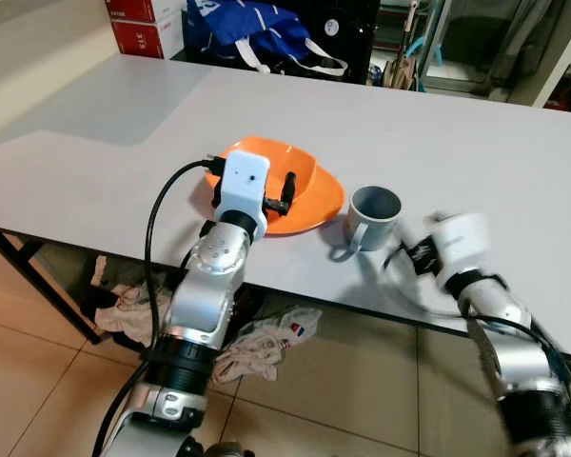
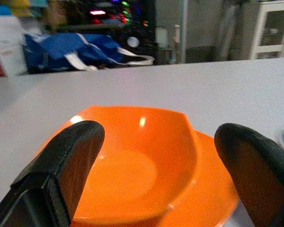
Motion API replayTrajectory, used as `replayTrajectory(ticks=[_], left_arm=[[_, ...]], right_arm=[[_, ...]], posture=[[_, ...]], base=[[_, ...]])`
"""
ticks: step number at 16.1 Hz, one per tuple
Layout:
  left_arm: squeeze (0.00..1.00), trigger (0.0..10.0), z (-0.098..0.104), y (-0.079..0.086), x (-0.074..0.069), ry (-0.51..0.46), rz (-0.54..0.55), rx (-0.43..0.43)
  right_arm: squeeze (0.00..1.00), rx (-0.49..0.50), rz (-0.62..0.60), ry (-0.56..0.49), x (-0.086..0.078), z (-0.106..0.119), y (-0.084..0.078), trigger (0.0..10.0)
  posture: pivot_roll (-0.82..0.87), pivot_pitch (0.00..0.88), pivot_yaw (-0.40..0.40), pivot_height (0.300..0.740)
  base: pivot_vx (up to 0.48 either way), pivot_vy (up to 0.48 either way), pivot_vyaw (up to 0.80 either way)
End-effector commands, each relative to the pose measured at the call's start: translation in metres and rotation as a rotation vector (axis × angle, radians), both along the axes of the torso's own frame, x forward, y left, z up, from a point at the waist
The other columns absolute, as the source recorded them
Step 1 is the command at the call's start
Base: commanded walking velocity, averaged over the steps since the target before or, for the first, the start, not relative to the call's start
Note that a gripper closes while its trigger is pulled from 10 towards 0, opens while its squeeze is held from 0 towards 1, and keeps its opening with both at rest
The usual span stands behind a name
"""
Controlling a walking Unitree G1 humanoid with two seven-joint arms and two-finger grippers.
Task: Setting the table
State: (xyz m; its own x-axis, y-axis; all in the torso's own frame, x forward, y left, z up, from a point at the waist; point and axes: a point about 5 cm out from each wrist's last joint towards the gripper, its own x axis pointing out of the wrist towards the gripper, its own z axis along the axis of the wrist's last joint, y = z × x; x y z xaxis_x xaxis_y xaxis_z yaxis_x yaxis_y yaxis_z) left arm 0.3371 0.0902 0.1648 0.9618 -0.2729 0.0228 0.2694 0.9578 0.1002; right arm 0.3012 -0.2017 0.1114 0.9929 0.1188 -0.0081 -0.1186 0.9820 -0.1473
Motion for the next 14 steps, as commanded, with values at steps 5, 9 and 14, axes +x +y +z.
replayTrajectory(ticks=[5, 9, 14], left_arm=[[0.0, 10.0, -0.021, 0.025, -0.023, 0.018, -0.078, -0.008], [0.0, 10.0, -0.029, 0.038, -0.061, -0.241, -0.032, 0.208], [0.0, 10.0, -0.058, 0.038, -0.06, 0.032, -0.009, 0.018]], right_arm=[[0.0, 0.205, -0.218, -0.108, -0.031, 0.009, 0.005, 10.0], [0.0, 0.231, -0.201, -0.099, -0.056, -0.015, 0.015, 10.0], [0.0, 0.192, -0.22, -0.121, -0.063, -0.017, 0.008, 10.0]], posture=[[0.01, 0.0, 0.003, 0.74], [0.04, 0.0, -0.001, 0.74], [0.03, 0.0, -0.004, 0.74]], base=[[0.0, 0.0, 0.0], [0.0, 0.0, 0.0], [0.0, 0.0, 0.0]])
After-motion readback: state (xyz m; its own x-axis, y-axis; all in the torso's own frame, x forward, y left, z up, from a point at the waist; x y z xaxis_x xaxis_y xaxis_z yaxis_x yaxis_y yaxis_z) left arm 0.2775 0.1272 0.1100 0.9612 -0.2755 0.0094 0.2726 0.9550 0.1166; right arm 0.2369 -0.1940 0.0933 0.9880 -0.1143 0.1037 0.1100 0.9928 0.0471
